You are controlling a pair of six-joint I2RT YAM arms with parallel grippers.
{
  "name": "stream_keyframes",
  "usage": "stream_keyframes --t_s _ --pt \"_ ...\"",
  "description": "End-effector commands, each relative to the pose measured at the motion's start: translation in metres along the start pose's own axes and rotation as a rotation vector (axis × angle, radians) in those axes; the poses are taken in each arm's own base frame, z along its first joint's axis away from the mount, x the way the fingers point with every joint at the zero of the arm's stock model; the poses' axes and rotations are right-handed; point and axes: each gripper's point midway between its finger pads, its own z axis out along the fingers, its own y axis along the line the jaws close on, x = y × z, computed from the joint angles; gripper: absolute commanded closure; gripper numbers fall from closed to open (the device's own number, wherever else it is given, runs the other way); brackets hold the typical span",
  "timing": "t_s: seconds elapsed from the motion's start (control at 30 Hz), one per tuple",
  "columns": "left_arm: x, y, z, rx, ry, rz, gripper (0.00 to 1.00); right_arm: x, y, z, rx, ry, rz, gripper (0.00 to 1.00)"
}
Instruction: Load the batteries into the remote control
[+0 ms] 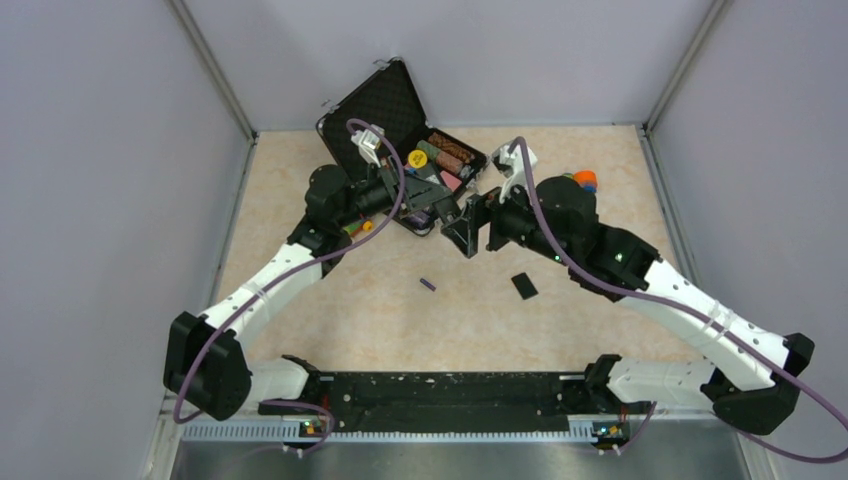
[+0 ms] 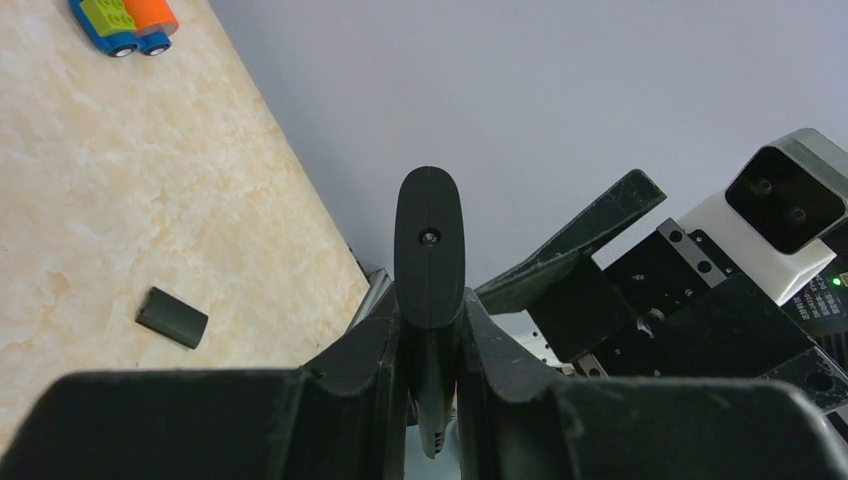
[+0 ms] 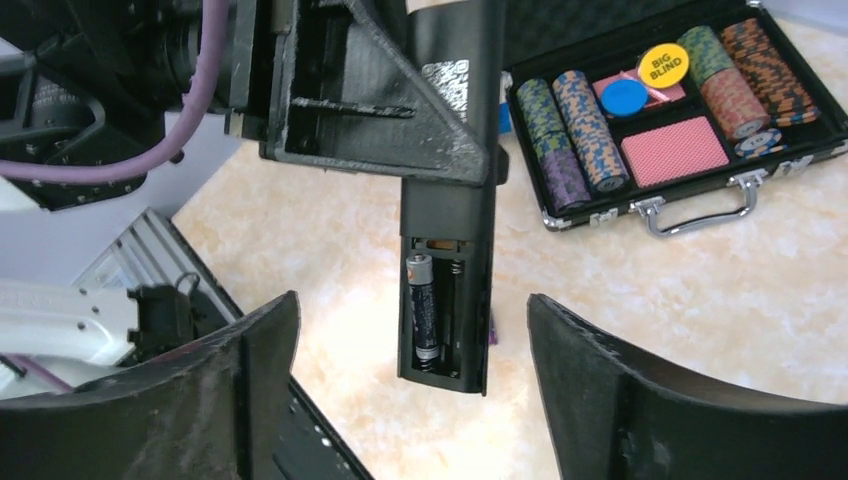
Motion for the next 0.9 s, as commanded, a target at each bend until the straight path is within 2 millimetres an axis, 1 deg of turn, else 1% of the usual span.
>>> stream_keyframes --t_s 0.0,0.03,0.07,0.13,0.23,0.3,0.43,0.47,0.53,0.57,0.6,0.63,0.73,0.8,0.87 --pt "-0.013 -0.043 -0.007 0.092 -0.044 0.105 1.0 -0.04 0.002 -0.027 0.033 -0.123 0.113 0.08" --pt "-0.013 -0.044 -0.007 0.093 -0.048 0.106 1.0 -0.043 0.001 -0.03 0.052 -0.124 0.159 0.04" --pt "-0.014 -0.046 -0.008 0.097 -0.052 0.111 1.0 -0.044 0.002 -0.031 0.062 -0.115 0.208 0.02" --pt "-0.014 -0.049 -0.01 0.101 -0.057 0.115 1.0 -0.044 0.001 -0.032 0.093 -0.092 0.306 0.01" --pt "-0.015 -0.053 -0.012 0.104 -0.069 0.12 1.0 -0.034 -0.007 -0.033 0.176 -0.057 0.451 0.01" --pt "-0.017 -0.056 -0.014 0.108 -0.082 0.122 1.0 -0.024 -0.009 -0.031 0.194 -0.047 0.543 0.01" --pt "-0.022 -0.063 -0.016 0.125 -0.118 0.116 1.0 -0.009 -0.003 -0.023 0.172 -0.043 0.725 0.01" --pt "-0.024 -0.065 -0.016 0.129 -0.126 0.109 1.0 -0.008 0.0 -0.021 0.159 -0.049 0.772 0.01" --pt "-0.027 -0.069 -0.015 0.157 -0.15 0.096 1.0 -0.003 -0.001 -0.019 0.159 -0.067 0.883 0.01" --pt "-0.028 -0.069 -0.014 0.163 -0.15 0.086 1.0 -0.005 0.001 -0.018 0.131 -0.093 0.933 0.01" --pt "-0.028 -0.068 -0.011 0.162 -0.144 0.073 1.0 -0.003 0.001 -0.015 0.109 -0.113 0.963 0.01" --pt "-0.029 -0.069 -0.009 0.166 -0.141 0.069 1.0 -0.009 0.002 -0.015 0.087 -0.141 0.982 0.01" --pt "-0.029 -0.067 -0.007 0.166 -0.146 0.058 1.0 -0.03 0.005 -0.016 0.061 -0.196 0.964 0.01" --pt "-0.029 -0.066 -0.007 0.164 -0.15 0.056 1.0 -0.038 0.006 -0.015 0.054 -0.213 0.955 0.01" --pt "-0.03 -0.064 -0.006 0.16 -0.151 0.052 1.0 -0.042 0.008 -0.014 0.046 -0.214 0.95 0.01"
